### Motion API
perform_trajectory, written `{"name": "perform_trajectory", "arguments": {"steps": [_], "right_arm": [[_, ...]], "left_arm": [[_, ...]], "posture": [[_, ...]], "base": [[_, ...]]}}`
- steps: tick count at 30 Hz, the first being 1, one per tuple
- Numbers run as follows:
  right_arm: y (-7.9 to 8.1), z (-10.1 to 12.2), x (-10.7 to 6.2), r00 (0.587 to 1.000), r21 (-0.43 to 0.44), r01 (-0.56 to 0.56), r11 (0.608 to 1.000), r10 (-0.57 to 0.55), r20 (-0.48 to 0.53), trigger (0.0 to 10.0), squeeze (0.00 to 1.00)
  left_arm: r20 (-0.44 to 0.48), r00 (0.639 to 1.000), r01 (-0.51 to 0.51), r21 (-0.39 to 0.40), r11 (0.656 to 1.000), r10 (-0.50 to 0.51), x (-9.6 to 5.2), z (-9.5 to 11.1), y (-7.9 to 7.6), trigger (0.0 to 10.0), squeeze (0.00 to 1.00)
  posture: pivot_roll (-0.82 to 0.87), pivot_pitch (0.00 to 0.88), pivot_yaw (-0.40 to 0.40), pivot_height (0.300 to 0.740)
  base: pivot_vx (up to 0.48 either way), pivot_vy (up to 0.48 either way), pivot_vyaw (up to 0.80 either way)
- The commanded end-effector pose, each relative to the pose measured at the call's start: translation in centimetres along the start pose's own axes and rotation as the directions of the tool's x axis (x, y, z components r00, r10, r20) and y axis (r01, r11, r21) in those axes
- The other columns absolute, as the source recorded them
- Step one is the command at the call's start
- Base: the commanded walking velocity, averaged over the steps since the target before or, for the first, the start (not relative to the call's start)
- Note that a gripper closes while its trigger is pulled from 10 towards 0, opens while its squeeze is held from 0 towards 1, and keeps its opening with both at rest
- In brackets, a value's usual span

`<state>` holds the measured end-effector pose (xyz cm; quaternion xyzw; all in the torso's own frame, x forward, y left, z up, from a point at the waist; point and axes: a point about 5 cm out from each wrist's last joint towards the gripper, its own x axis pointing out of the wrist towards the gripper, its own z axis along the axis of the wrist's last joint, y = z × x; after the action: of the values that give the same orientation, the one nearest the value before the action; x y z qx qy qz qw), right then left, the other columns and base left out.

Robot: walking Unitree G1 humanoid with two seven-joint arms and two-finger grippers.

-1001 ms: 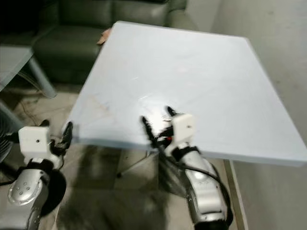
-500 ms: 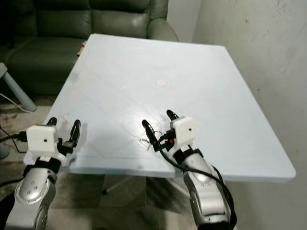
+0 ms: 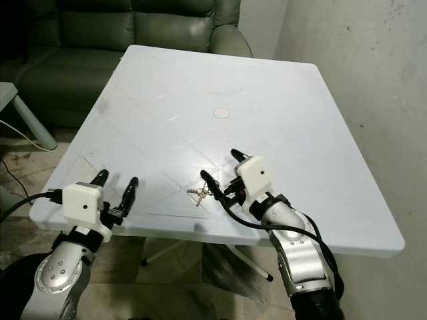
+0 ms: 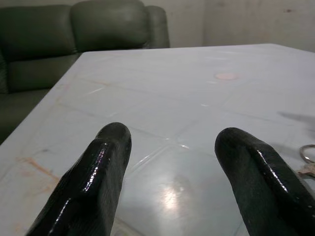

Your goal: Hang keys on a hook

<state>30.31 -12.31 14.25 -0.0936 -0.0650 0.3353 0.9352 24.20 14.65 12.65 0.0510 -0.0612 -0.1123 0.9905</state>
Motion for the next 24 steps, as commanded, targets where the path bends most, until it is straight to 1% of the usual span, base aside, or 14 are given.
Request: {"name": "perform_trajectory", "arguments": {"steps": [1,2,4,5,6,9,10,12,14,17,20,24], "right_arm": [[-0.3,0.2,0.2,1.000,-0.009,-0.023,1.000,0.023,-0.004,10.0,0.00],[-0.6,0.4,0.7,0.999,-0.009,-0.044,0.999,0.044,-0.005,10.0,0.00],[-0.6,0.5,1.1,0.996,0.005,-0.084,0.996,0.084,-0.010,10.0,0.00],[-0.6,0.5,1.2,0.995,0.001,-0.099,0.995,0.099,-0.011,10.0,0.00],[-0.4,0.4,1.4,0.990,-0.017,-0.142,0.990,0.142,-0.025,10.0,0.00],[-0.2,0.3,1.6,0.983,-0.030,-0.181,0.983,0.180,-0.040,10.0,0.00],[0.0,0.2,1.7,0.977,-0.005,-0.211,0.977,0.211,-0.036,10.0,0.00],[0.1,0.1,1.8,0.972,0.021,-0.231,0.973,0.231,-0.033,10.0,0.00],[0.1,0.1,1.8,0.972,0.022,-0.232,0.972,0.233,-0.032,10.0,0.00],[0.4,-0.2,1.8,0.955,0.033,-0.293,0.956,0.294,-0.047,10.0,0.00],[0.4,-0.3,1.8,0.954,0.033,-0.295,0.955,0.296,-0.046,10.0,0.00],[0.5,-0.9,1.7,0.952,0.031,-0.292,0.956,0.294,-0.086,10.0,0.00]], "left_arm": [[0.001,1.000,0.021,0.013,1.000,-0.021,-0.2,0.1,-0.4,10.0,0.00],[0.001,1.000,0.021,0.005,1.000,-0.021,-0.3,0.0,-0.5,10.0,0.00],[0.002,1.000,0.022,-0.001,1.000,-0.022,-0.4,0.0,-0.6,10.0,0.00],[0.002,1.000,0.022,-0.001,1.000,-0.022,-0.5,0.0,-0.6,10.0,0.00],[-0.003,1.000,0.021,-0.002,1.000,-0.021,-0.6,0.0,-0.8,10.0,0.00],[-0.007,1.000,0.023,0.001,1.000,-0.023,-0.7,-0.1,-1.0,10.0,0.00],[-0.007,1.000,0.024,-0.002,1.000,-0.024,-0.8,-0.1,-1.1,10.0,0.00],[-0.008,1.000,0.024,-0.007,1.000,-0.024,-0.9,-0.1,-1.2,10.0,0.00],[-0.008,1.000,0.024,-0.007,1.000,-0.024,-0.9,-0.1,-1.2,10.0,0.00],[-0.009,1.000,0.009,-0.008,1.000,-0.009,-1.2,0.0,-1.2,10.0,0.00],[-0.009,1.000,0.009,-0.008,1.000,-0.009,-1.2,0.0,-1.2,10.0,0.00],[-0.013,1.000,-0.002,-0.008,1.000,0.001,-1.3,0.0,-1.2,10.0,0.00]], "posture": [[-0.08,0.128,-0.067,0.740],[-0.08,0.131,-0.071,0.740],[-0.07,0.133,-0.074,0.740],[-0.07,0.133,-0.074,0.740],[-0.07,0.141,-0.082,0.740],[-0.06,0.146,-0.091,0.740],[-0.06,0.150,-0.095,0.740],[-0.06,0.150,-0.095,0.740],[-0.06,0.150,-0.095,0.740],[-0.05,0.156,-0.103,0.740],[-0.05,0.156,-0.103,0.740],[-0.04,0.159,-0.107,0.740]], "base": [[0.000,0.000,0.00],[0.000,0.000,0.00],[0.000,0.000,0.00],[0.000,0.000,0.00],[0.000,0.000,0.00],[0.000,0.000,0.00],[0.000,0.000,0.00],[0.000,0.000,0.00],[0.000,0.000,0.00],[0.000,0.000,0.00],[0.000,0.000,0.00],[0.000,0.000,0.00]]}}
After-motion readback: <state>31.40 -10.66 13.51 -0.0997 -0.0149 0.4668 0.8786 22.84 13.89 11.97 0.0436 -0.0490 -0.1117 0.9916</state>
